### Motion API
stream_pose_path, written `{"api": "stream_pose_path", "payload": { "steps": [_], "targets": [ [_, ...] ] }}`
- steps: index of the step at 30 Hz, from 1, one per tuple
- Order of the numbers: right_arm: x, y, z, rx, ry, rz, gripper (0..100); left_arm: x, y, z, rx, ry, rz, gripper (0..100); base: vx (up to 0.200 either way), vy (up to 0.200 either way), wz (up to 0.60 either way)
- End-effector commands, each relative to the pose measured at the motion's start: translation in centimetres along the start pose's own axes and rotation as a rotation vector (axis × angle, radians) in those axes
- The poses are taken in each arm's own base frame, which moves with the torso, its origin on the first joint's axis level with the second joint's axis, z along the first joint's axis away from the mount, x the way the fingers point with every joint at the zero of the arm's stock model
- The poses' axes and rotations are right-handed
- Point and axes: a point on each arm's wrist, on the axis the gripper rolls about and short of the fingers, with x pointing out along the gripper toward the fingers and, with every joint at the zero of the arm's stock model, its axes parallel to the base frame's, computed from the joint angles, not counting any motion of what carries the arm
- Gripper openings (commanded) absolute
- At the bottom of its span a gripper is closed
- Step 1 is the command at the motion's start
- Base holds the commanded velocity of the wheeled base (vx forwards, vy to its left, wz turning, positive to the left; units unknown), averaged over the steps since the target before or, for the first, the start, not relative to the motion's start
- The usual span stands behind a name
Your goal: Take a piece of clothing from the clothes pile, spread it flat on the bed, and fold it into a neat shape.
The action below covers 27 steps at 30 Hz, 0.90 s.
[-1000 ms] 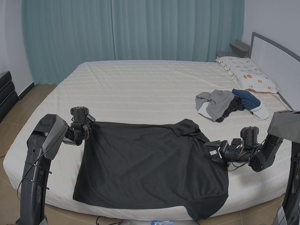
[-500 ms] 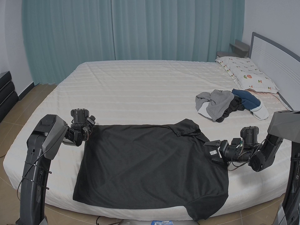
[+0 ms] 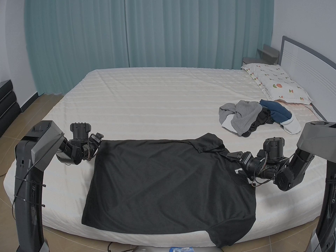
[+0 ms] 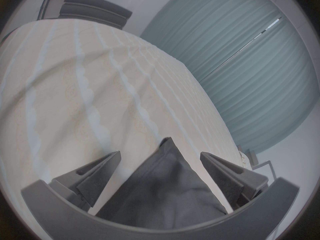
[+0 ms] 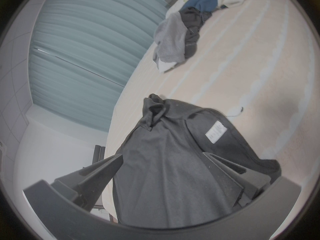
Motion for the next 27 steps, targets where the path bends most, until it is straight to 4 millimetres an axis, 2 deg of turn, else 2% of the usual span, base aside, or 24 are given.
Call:
{"api": "stream_pose_path", "payload": {
  "steps": [1, 5, 6, 8, 12, 14, 15, 23, 27],
  "targets": [
    [0.2, 4.5, 0.3, -0.055, -0.030, 0.065, 100, -2.3, -0.4, 1.7, -0.034, 0.013, -0.024, 100, 0.000, 0.000, 0.00],
    [1.9, 6.4, 0.5, -0.065, -0.019, 0.034, 100, -2.2, -0.2, 1.5, -0.036, 0.018, -0.016, 100, 0.000, 0.000, 0.00],
    [3.5, 7.3, 0.4, -0.074, -0.035, 0.010, 100, -2.1, -0.1, 1.5, -0.034, 0.020, -0.014, 100, 0.000, 0.000, 0.00],
    [5.0, 7.7, 0.2, -0.092, -0.045, -0.004, 100, -2.1, -0.1, 1.5, -0.035, 0.019, -0.013, 100, 0.000, 0.000, 0.00],
    [8.6, 6.2, -1.1, -0.170, -0.030, -0.092, 100, -2.1, 0.1, 1.8, -0.038, 0.014, -0.011, 100, 0.000, 0.000, 0.00],
    [8.6, 6.2, -1.1, -0.170, -0.030, -0.092, 100, -2.1, 0.1, 1.8, -0.038, 0.014, -0.011, 100, 0.000, 0.000, 0.00],
    [10.3, 5.9, -2.2, -0.214, -0.055, -0.130, 100, -2.0, 0.1, 1.7, -0.035, 0.013, -0.009, 100, 0.000, 0.000, 0.00],
    [12.0, 7.4, -3.5, -0.308, -0.043, -0.098, 100, -1.9, 0.4, 1.6, -0.031, 0.014, 0.000, 100, 0.000, 0.000, 0.00],
    [13.1, 6.8, -3.8, -0.311, -0.042, -0.102, 100, -1.9, 0.4, 1.6, -0.029, 0.012, 0.000, 100, 0.000, 0.000, 0.00]
  ]
}}
